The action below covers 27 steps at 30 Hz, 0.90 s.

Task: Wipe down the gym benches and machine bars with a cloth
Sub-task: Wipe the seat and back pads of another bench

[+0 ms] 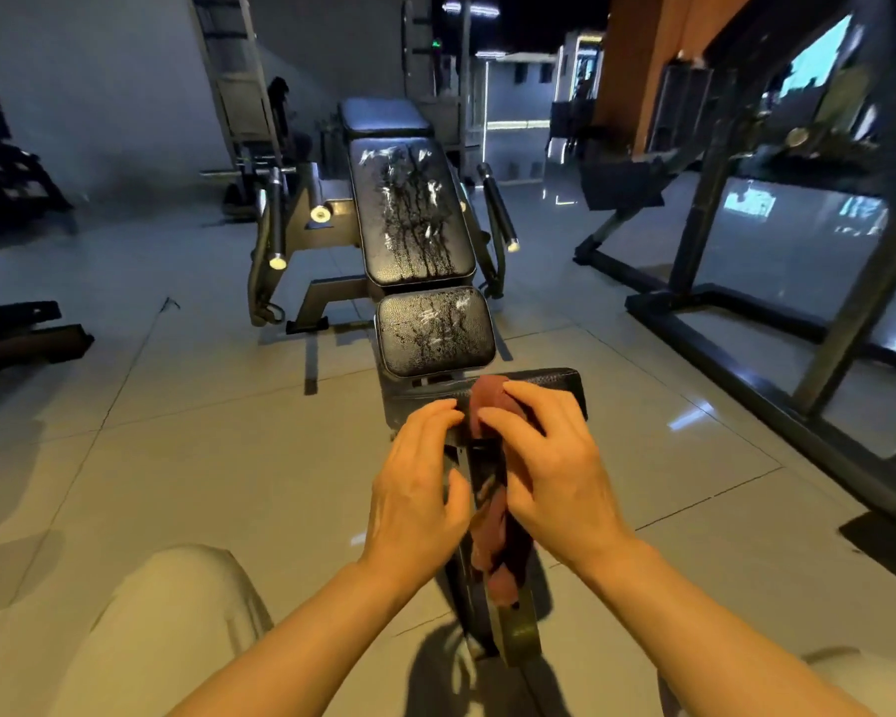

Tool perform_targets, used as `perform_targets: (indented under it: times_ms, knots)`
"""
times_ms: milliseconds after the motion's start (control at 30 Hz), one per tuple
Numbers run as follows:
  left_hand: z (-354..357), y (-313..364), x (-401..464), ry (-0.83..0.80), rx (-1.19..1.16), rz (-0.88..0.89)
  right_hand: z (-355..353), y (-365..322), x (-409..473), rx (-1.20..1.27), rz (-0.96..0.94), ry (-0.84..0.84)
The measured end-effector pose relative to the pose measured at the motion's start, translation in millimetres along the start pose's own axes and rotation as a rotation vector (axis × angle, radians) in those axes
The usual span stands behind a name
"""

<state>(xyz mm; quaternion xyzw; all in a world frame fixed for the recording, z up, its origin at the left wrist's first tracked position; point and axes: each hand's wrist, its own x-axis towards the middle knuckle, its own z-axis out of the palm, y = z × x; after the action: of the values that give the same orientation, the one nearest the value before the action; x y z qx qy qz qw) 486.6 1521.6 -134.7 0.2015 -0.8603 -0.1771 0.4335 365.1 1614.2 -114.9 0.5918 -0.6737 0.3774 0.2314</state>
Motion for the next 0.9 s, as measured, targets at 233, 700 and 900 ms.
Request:
perform_targets:
  times_ms: [233, 700, 900]
  knots:
    - [-27, -34, 6, -0.236, 0.013, 0.09, 17, -16, -2, -0.08, 0.275, 0.205]
    - [-58, -125, 29, -0.494, -0.141, 0.276, 78, -87, -3, -0.457, 0.425, 0.333]
    - [-51, -155, 41, -0.654, -0.225, 0.308, 102, -116, -13, -0.615, 0.466, 0.05]
